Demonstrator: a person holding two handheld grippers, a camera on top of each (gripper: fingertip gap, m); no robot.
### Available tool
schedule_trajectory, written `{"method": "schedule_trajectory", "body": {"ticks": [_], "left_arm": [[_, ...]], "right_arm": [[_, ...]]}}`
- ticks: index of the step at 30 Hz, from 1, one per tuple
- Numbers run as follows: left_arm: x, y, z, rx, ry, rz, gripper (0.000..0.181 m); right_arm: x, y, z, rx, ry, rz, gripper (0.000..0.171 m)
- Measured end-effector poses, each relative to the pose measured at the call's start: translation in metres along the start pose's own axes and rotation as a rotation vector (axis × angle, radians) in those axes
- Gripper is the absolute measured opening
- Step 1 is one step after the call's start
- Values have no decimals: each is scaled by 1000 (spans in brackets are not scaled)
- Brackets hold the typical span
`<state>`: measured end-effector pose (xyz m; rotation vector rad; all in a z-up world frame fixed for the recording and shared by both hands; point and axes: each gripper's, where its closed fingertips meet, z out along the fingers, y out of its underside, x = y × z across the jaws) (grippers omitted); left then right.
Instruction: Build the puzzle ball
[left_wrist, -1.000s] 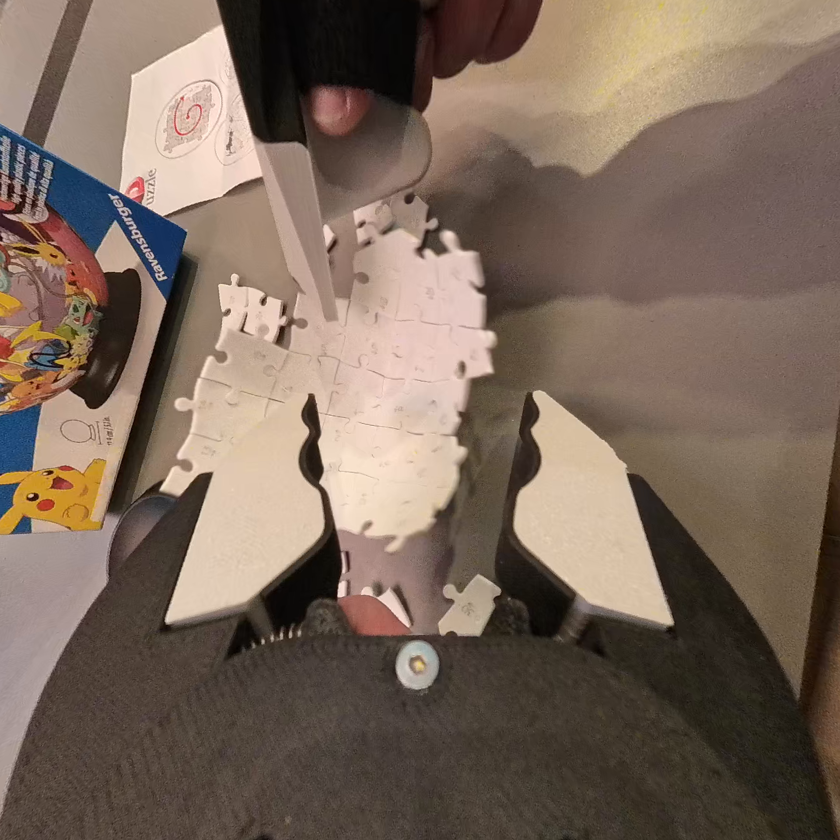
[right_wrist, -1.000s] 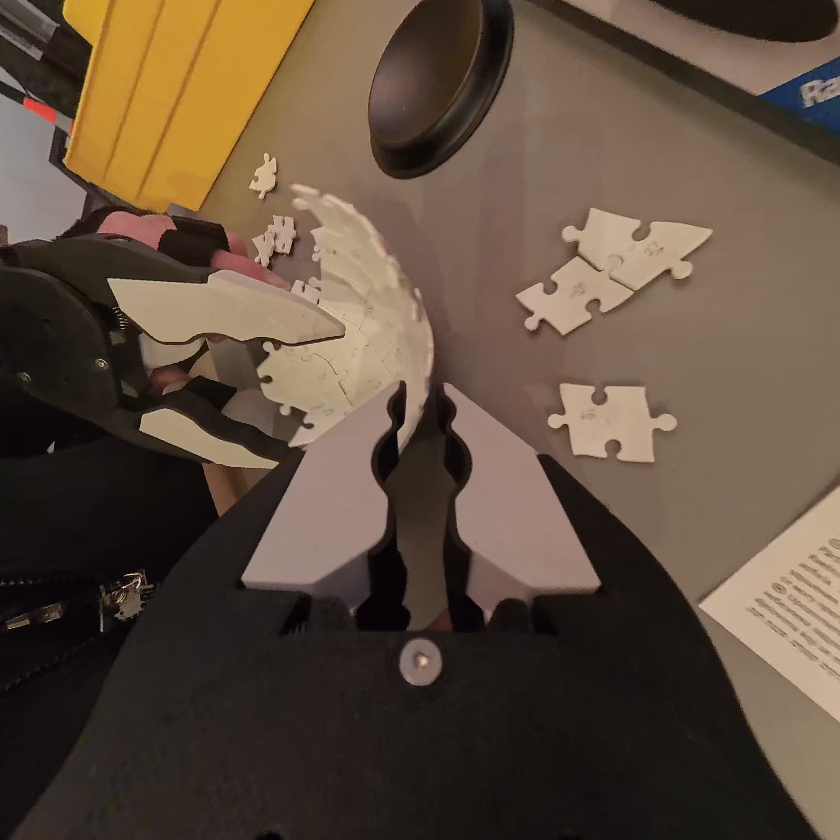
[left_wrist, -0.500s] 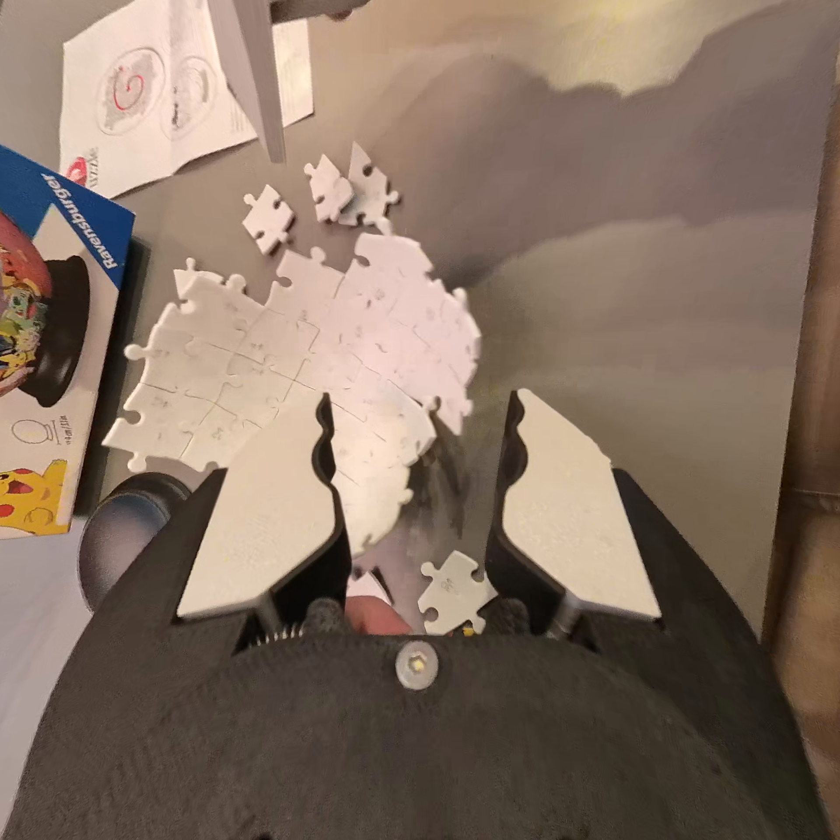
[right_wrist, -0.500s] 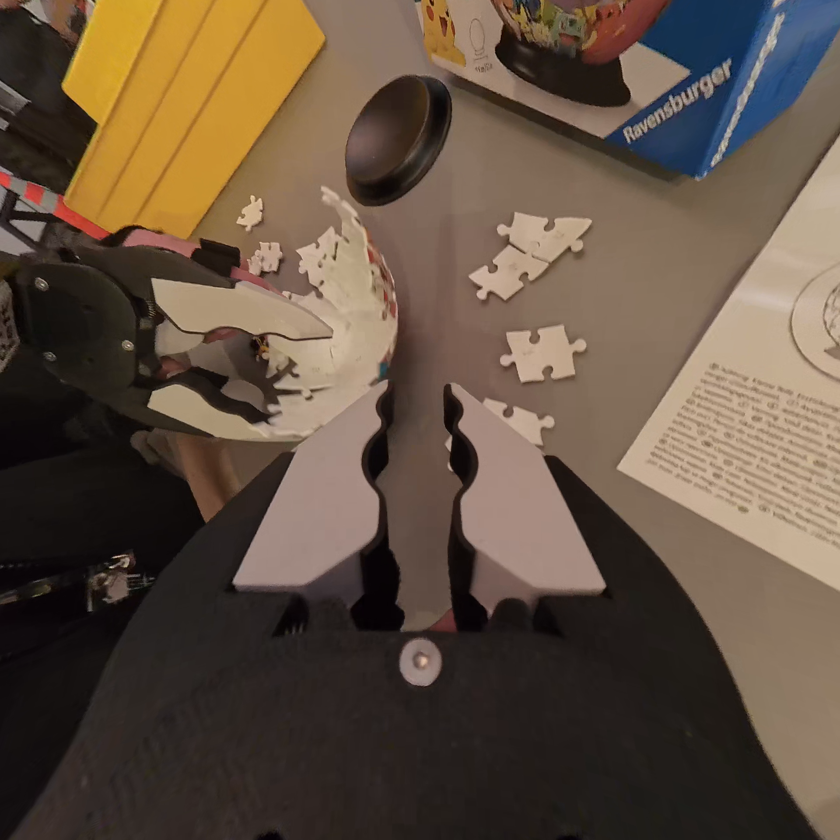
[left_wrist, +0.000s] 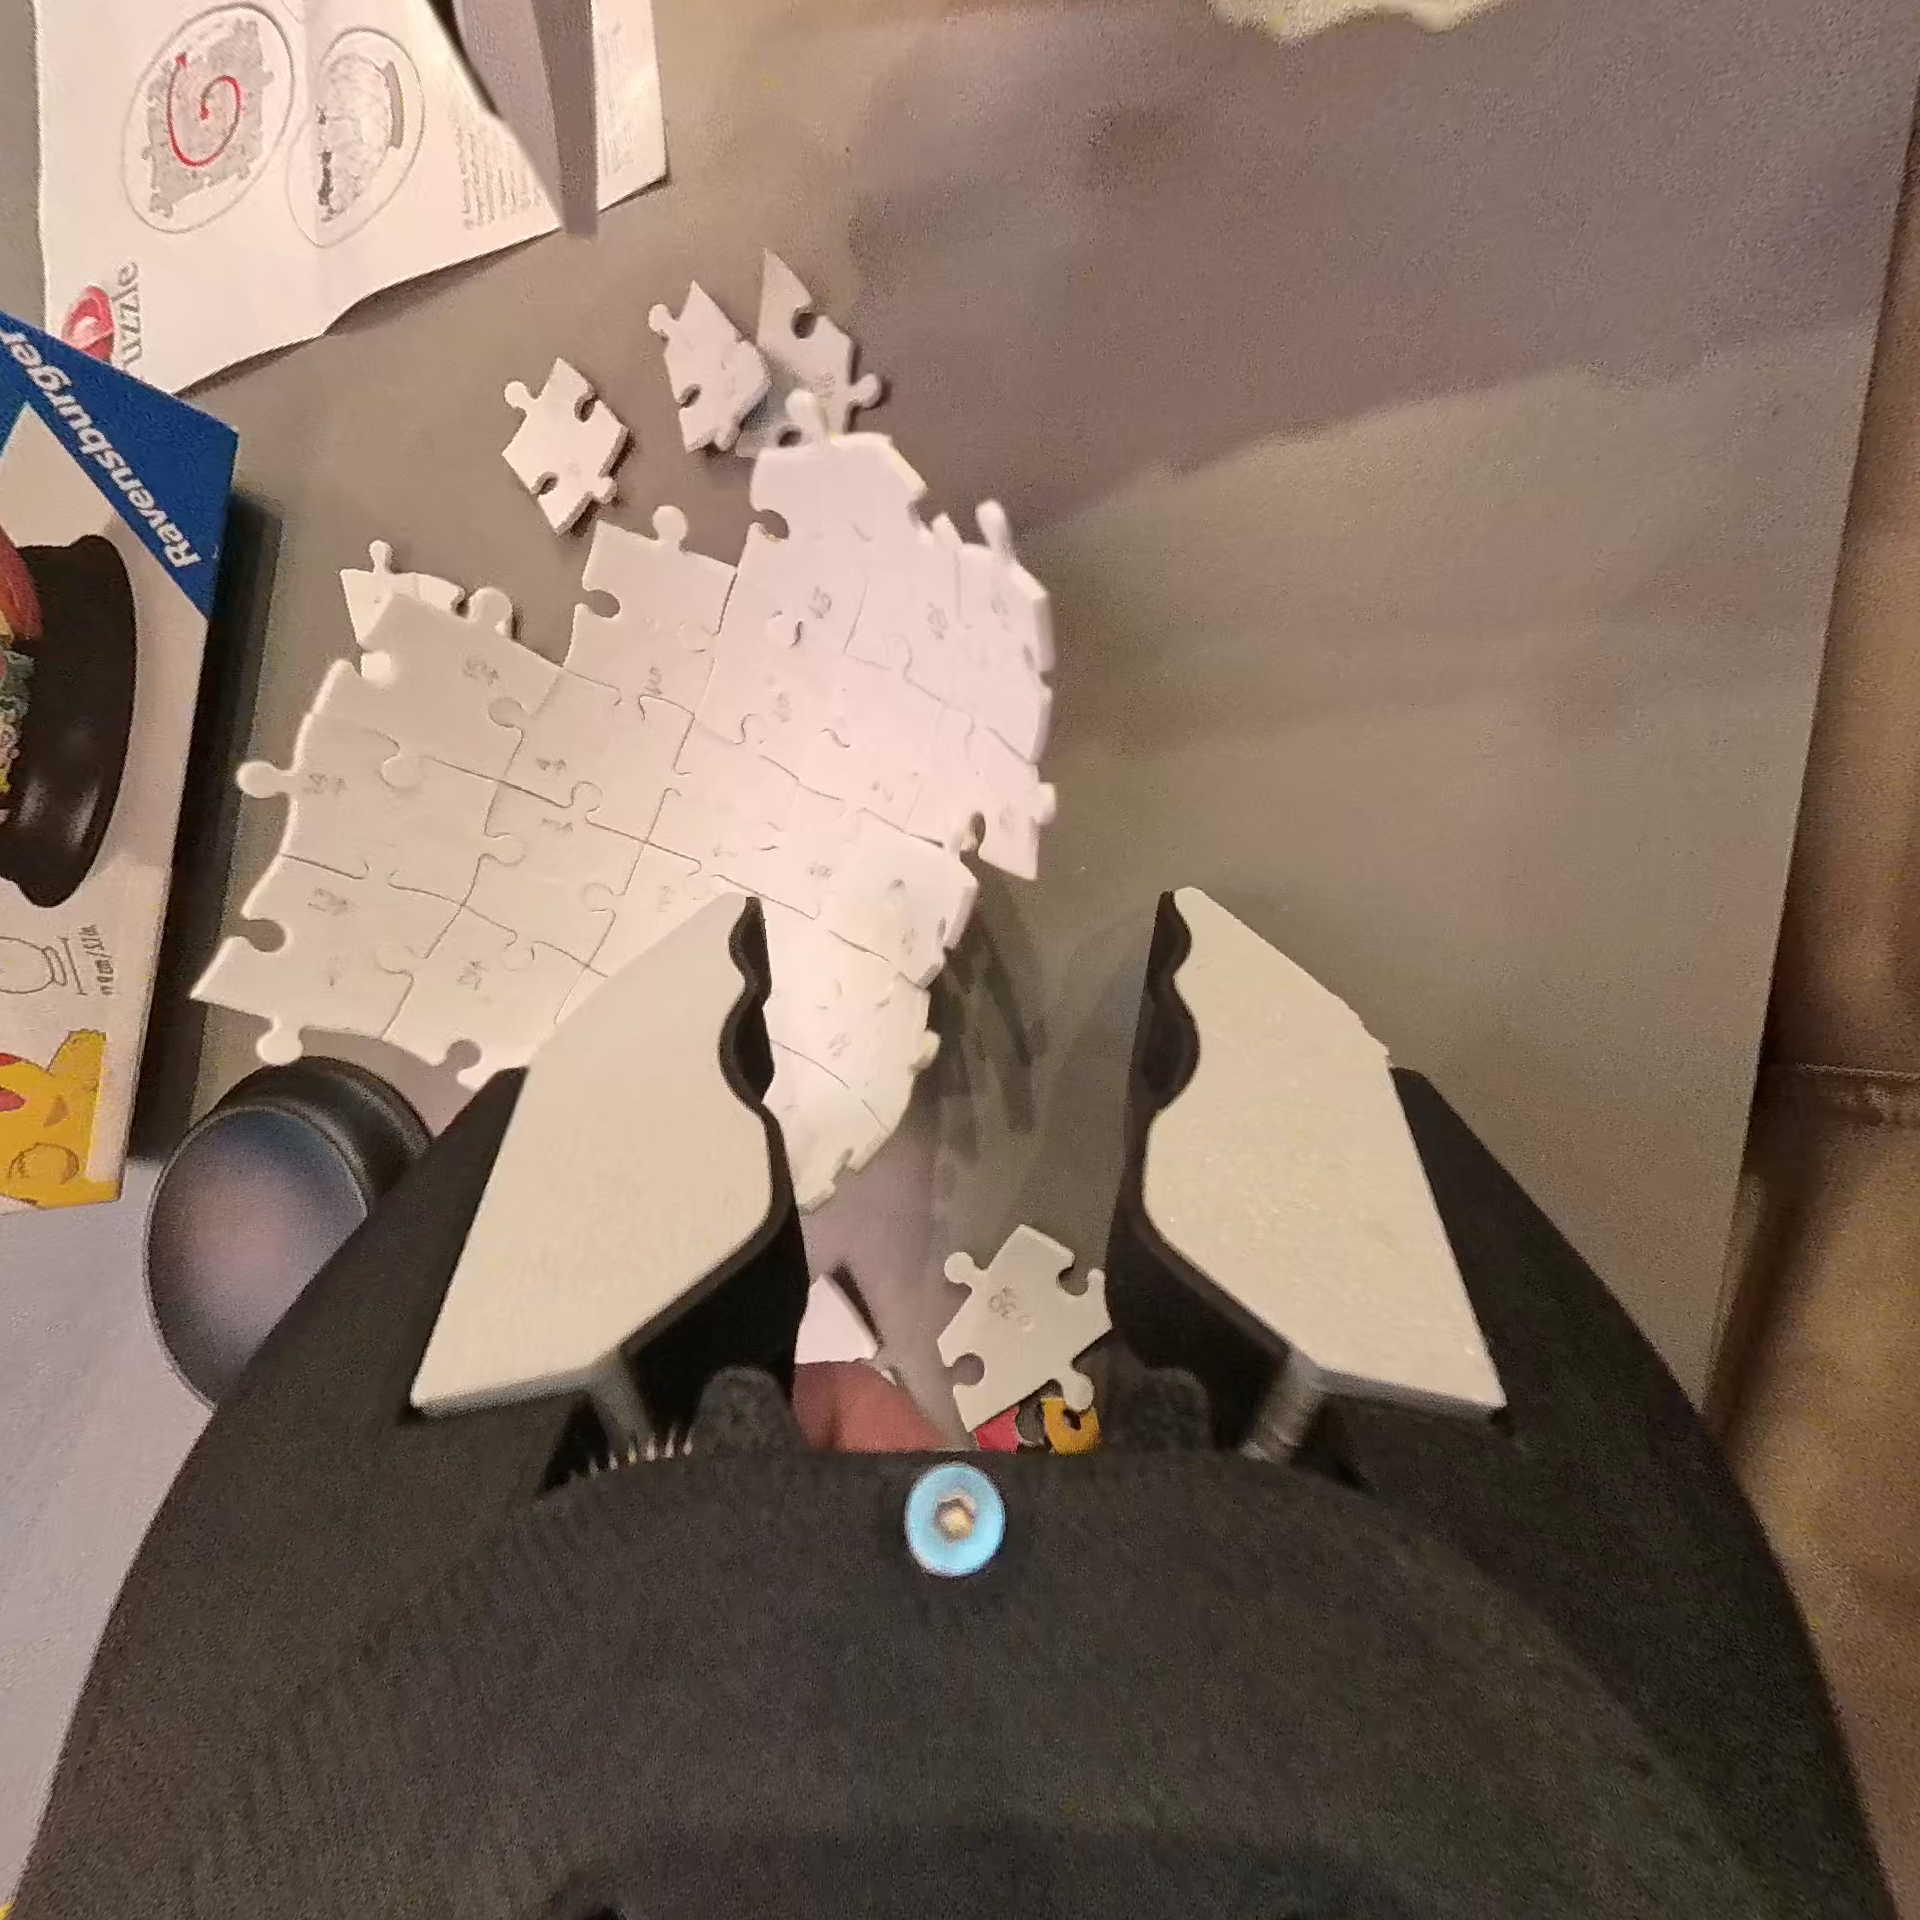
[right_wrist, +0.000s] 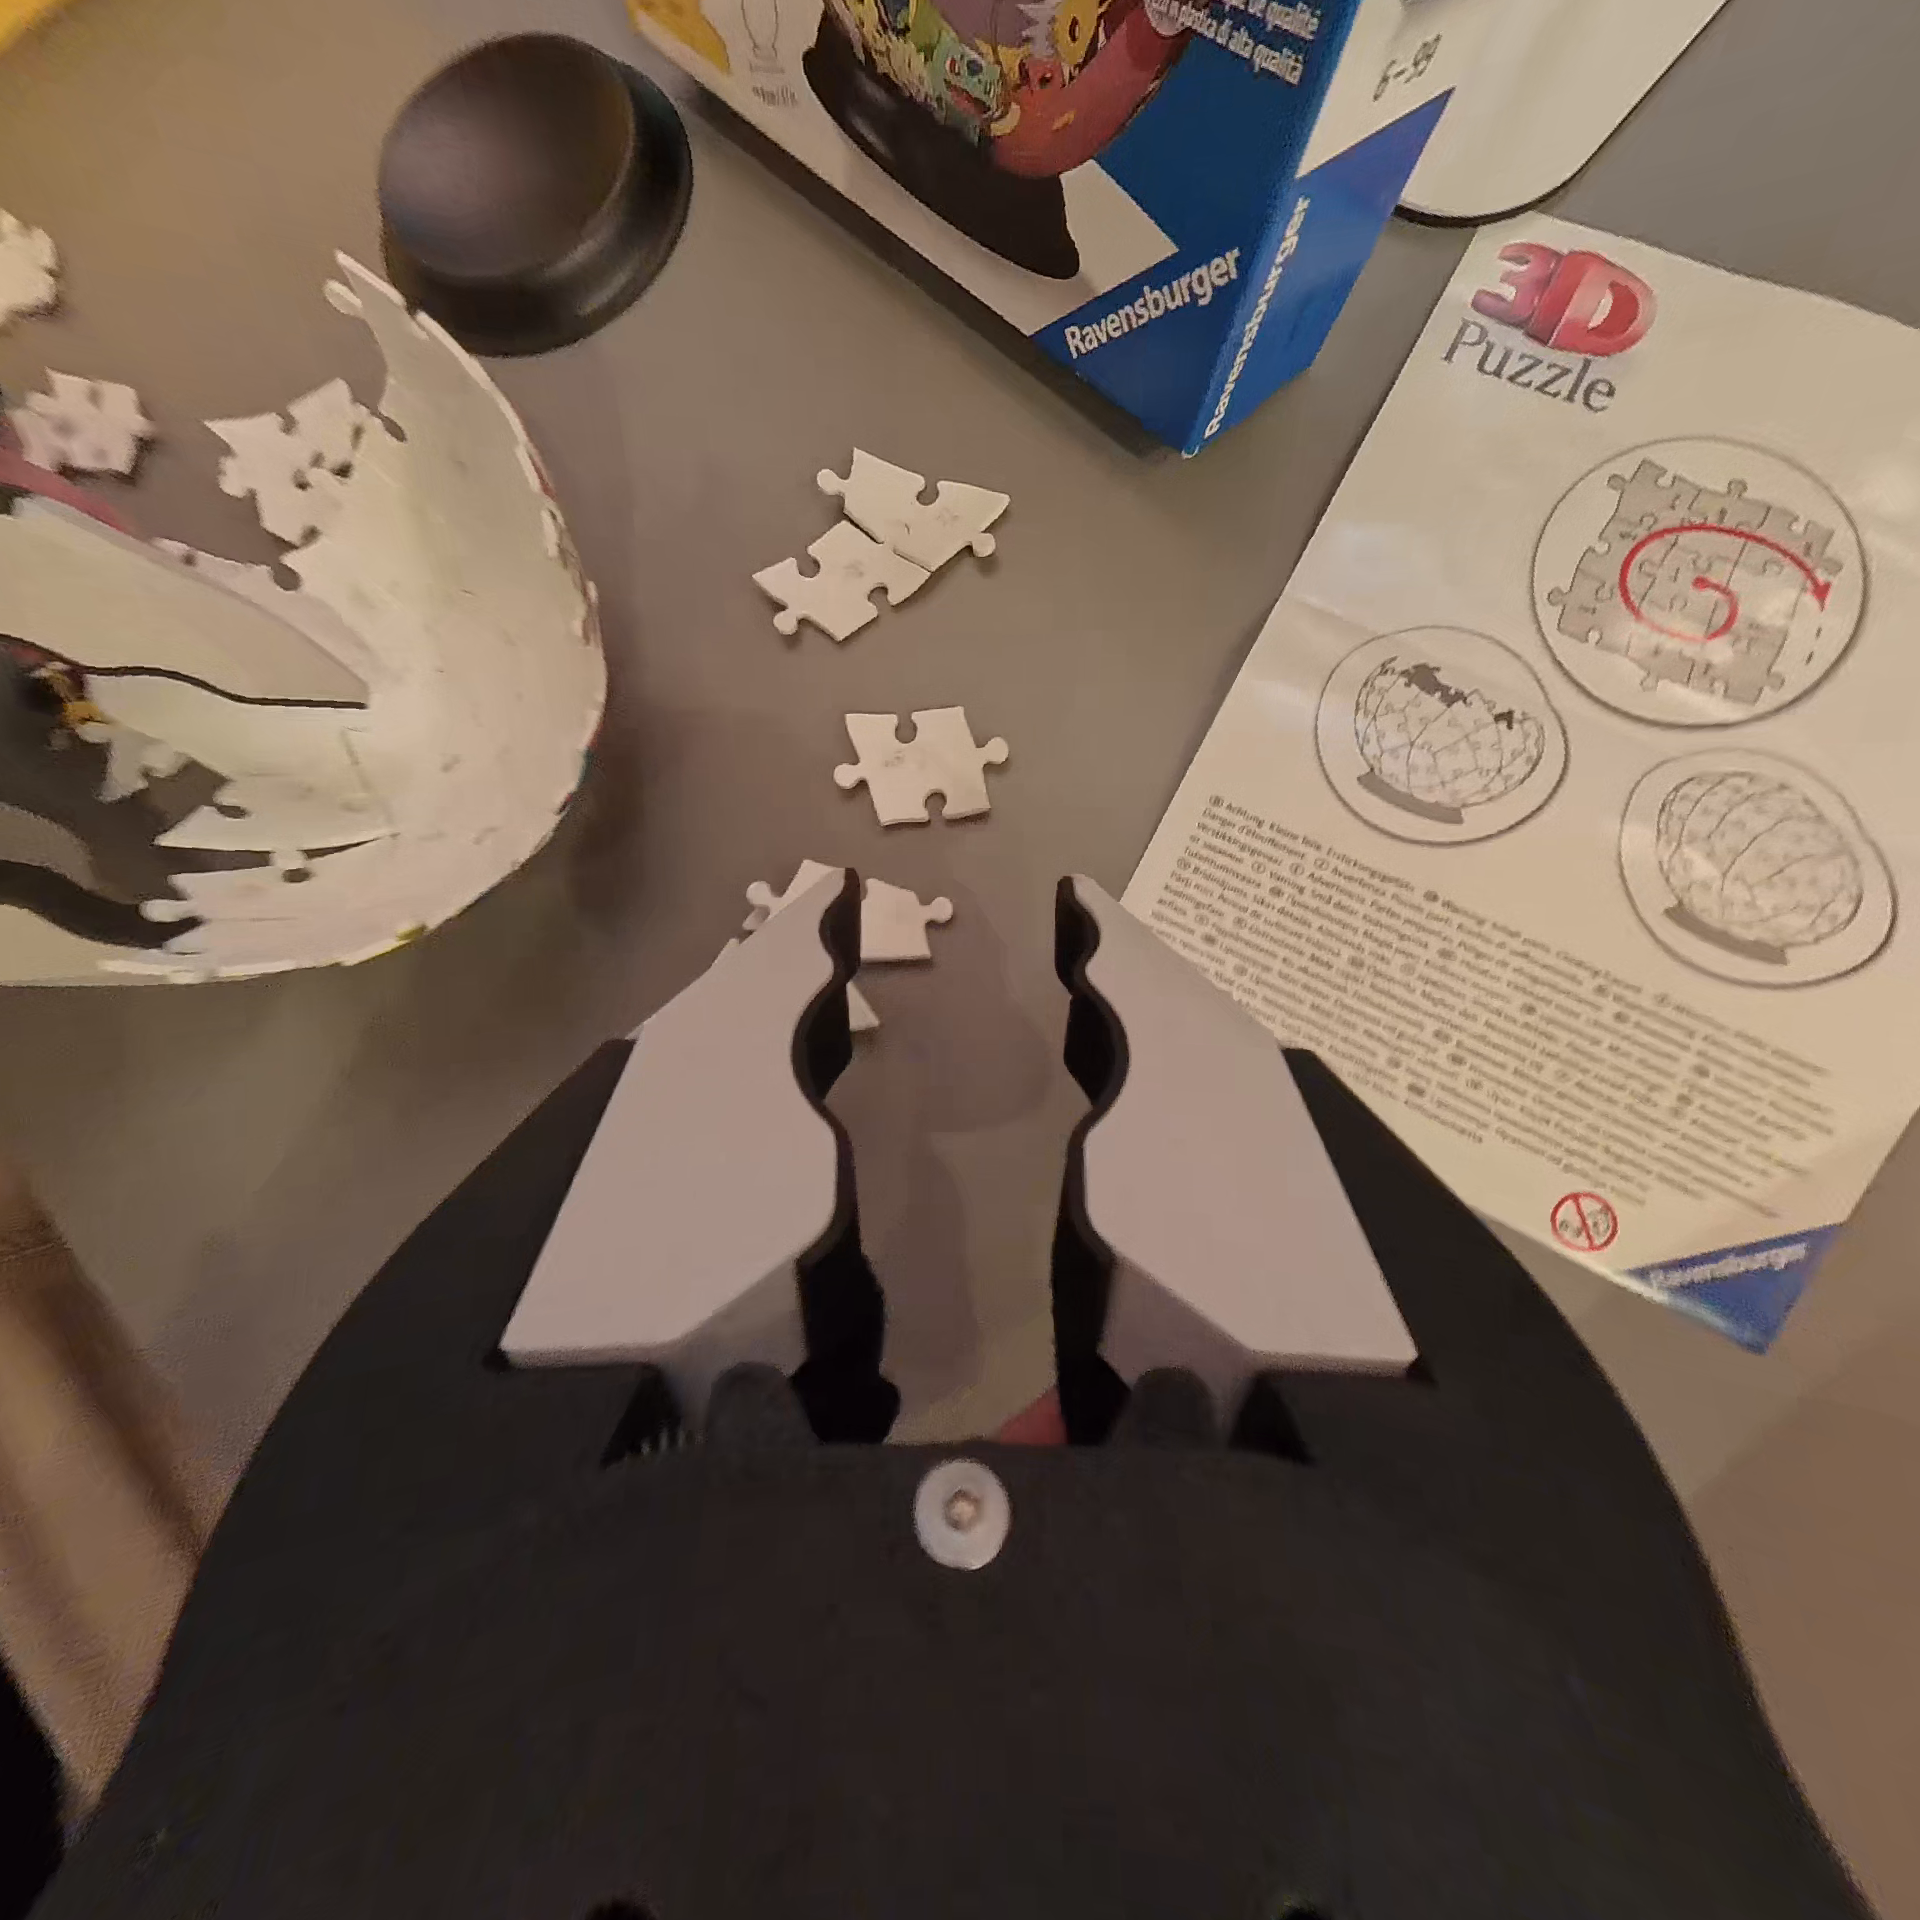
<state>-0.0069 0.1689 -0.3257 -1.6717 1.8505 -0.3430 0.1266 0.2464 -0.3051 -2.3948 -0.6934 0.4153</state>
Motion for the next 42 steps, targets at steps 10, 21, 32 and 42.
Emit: {"method": "schedule_trajectory", "body": {"ticks": [10,21,32,42], "left_arm": [[-1,5,-1,-26,22,0,70],[-5,-5,-14,62,74,-48,74],[-85,-27,-51,266,-24,-276,67],[-132,-23,7,-11,-108,-36,77]], "right_arm": [[-2,-6,44,-82,35,-143,26],[-8,-11,38,-26,10,-157,25],[-43,-30,9,83,-42,-339,25],[-62,-28,7,22,2,-534,24]]}}
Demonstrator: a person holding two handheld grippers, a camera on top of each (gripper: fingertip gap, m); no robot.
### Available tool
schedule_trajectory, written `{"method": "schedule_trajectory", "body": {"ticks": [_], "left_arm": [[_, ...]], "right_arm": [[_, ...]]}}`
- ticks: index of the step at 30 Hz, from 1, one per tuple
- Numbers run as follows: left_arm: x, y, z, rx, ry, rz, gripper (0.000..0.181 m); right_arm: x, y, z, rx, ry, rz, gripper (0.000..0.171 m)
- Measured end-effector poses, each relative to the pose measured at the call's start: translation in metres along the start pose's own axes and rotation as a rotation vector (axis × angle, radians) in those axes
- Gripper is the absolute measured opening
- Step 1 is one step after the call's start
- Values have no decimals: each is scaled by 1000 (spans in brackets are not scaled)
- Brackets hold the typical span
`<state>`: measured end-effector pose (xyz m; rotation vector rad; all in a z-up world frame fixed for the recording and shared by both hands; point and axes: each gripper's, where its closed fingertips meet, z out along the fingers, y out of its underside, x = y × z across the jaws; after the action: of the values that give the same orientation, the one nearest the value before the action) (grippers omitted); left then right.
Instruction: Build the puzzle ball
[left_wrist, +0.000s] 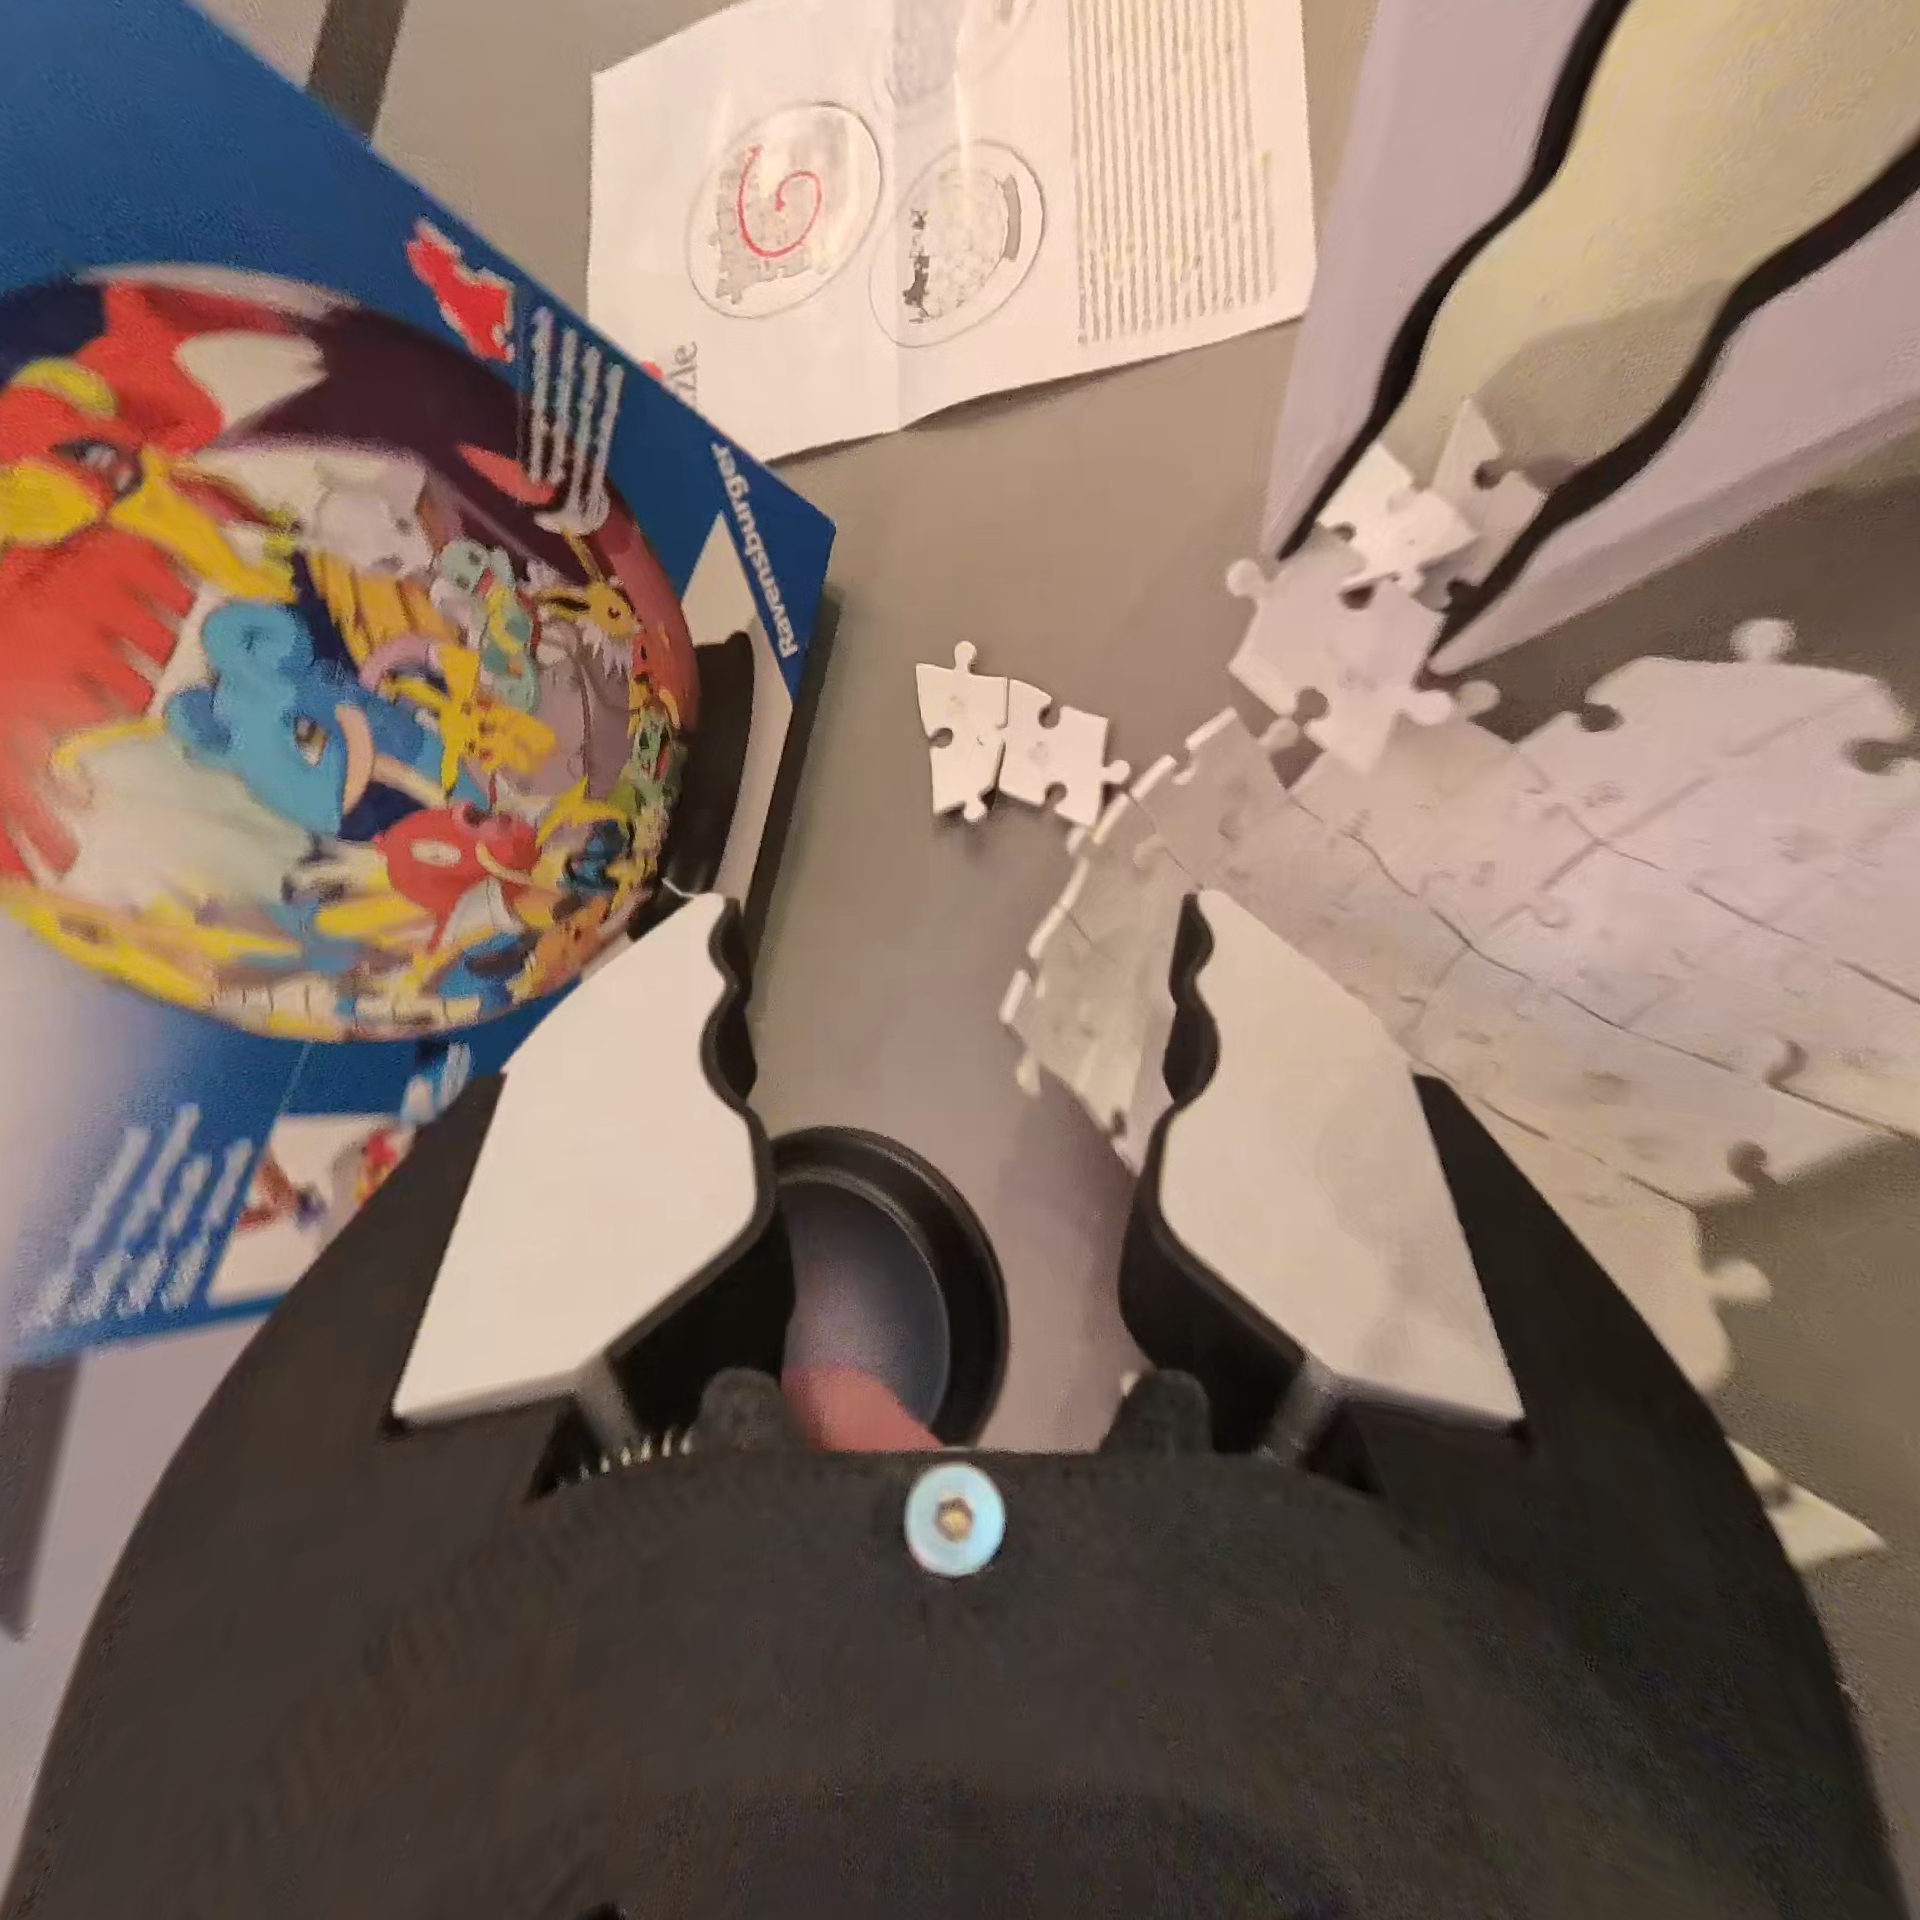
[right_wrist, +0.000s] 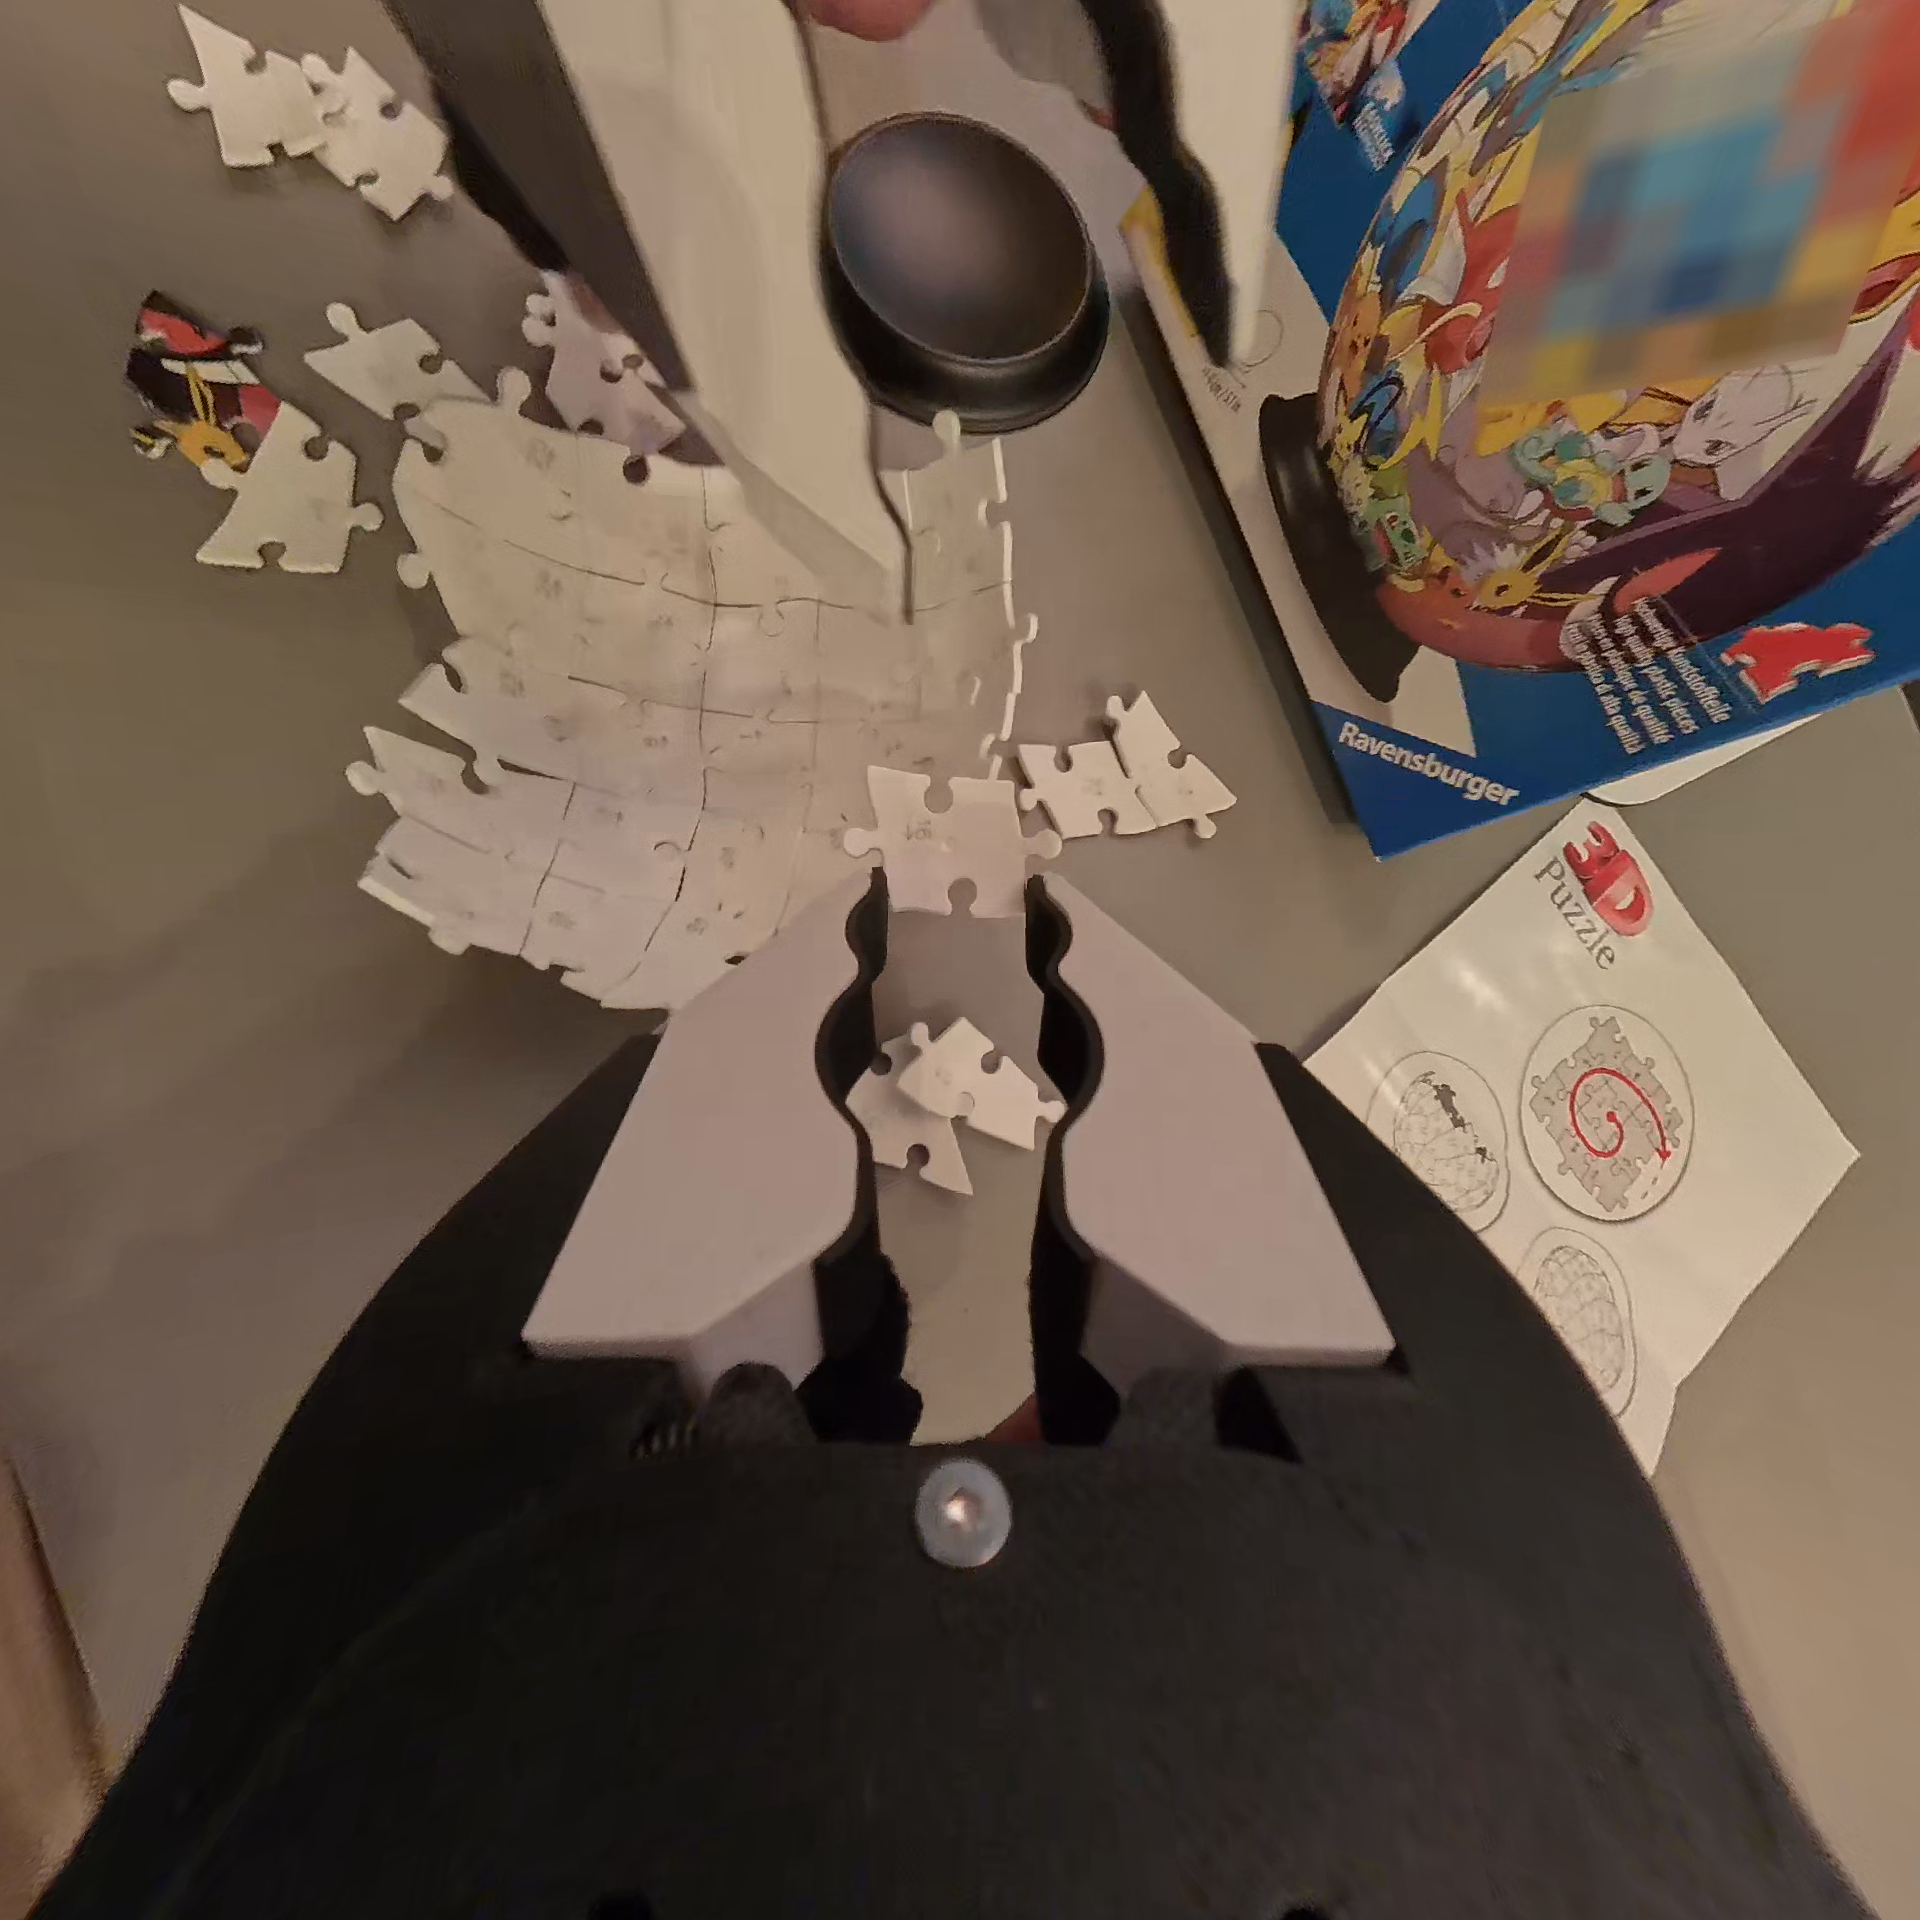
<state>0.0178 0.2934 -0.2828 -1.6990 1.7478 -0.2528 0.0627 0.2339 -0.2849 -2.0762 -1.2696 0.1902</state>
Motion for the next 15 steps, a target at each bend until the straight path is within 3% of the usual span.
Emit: {"method": "schedule_trajectory", "body": {"ticks": [5,15], "left_arm": [[1,-2,29,-113,-4,133,87],[9,-2,49,-282,95,169,91]], "right_arm": [[-2,9,3,-43,17,-22,25],[-3,26,15,-109,32,-15,25]]}}
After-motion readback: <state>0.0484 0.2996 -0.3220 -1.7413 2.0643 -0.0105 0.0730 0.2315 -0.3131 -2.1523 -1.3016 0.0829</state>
